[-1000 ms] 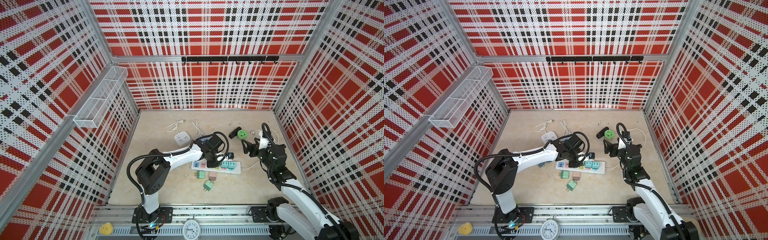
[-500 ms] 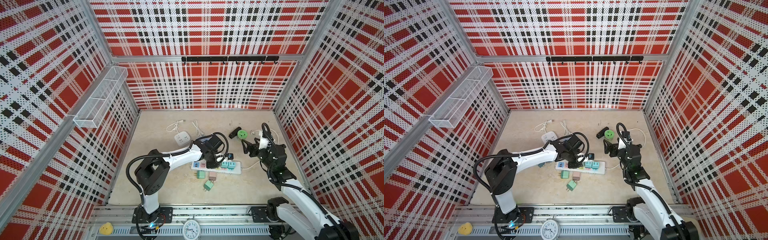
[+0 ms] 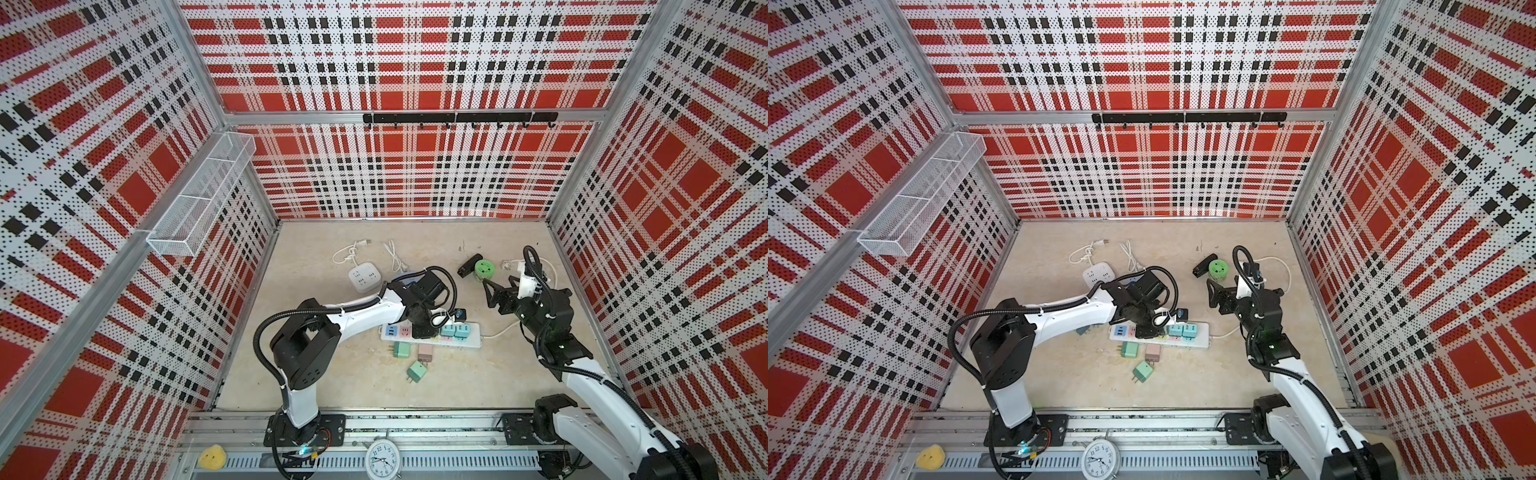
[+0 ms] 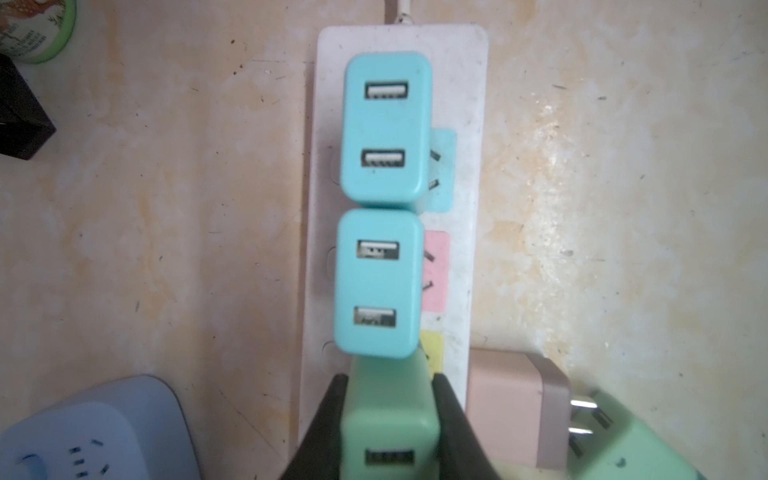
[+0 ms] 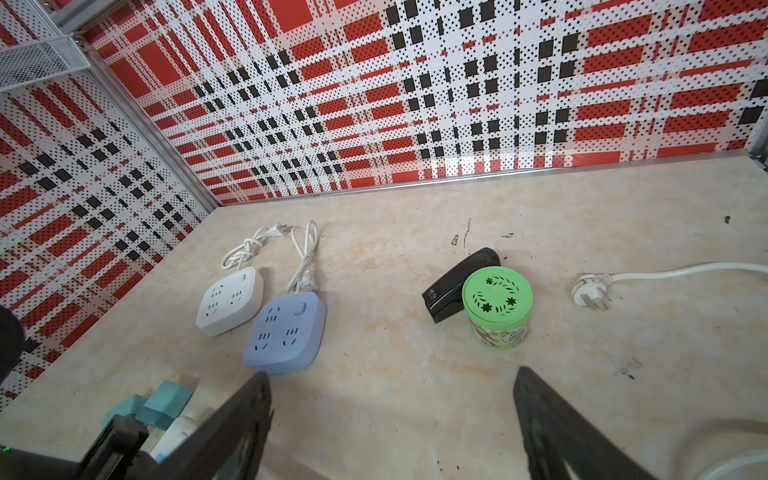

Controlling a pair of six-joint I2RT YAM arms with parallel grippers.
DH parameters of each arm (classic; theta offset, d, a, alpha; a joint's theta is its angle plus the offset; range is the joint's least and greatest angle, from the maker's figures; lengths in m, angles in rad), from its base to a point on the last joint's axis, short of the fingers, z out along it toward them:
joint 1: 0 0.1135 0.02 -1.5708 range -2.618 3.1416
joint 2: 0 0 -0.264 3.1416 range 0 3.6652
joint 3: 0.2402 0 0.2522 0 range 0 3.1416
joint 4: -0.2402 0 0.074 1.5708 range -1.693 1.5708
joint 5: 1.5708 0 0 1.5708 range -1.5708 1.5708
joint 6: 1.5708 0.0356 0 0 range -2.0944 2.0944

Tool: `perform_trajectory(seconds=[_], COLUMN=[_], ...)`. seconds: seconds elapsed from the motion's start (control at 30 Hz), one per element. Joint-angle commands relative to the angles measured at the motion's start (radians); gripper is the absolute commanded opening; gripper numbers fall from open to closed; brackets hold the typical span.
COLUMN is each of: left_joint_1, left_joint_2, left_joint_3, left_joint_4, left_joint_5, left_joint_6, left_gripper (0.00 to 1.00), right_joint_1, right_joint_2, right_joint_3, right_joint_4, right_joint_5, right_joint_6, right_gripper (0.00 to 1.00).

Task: Insert the plug
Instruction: 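Lower the green adapter into the yellow socket with the left gripper, then open the left gripper and raise it off the plugged green adapter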

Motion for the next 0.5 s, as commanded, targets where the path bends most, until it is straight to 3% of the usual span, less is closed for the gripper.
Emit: perform_trajectory(seconds=[0.0,0.47], left_joint_1=[-0.001,0.009], left_joint_2=[0.065,0.169], left_joint_3=[0.025,0.088], left_joint_4=[-0.084,-0.101], left_joint_5=[0.010,0.073], left_joint_6=[0.000,-0.035], left_gripper=[0.00,0.00], right_joint_1=[-0.005,-0.005], right_joint_2=[-0.009,0.004], right_joint_3=[0.017,0.019], right_joint_4=[0.032,0.034], right_joint_5=[0.000,0.001], right_joint_6=[-0.015,-0.015], right_gripper=[0.92,0.92])
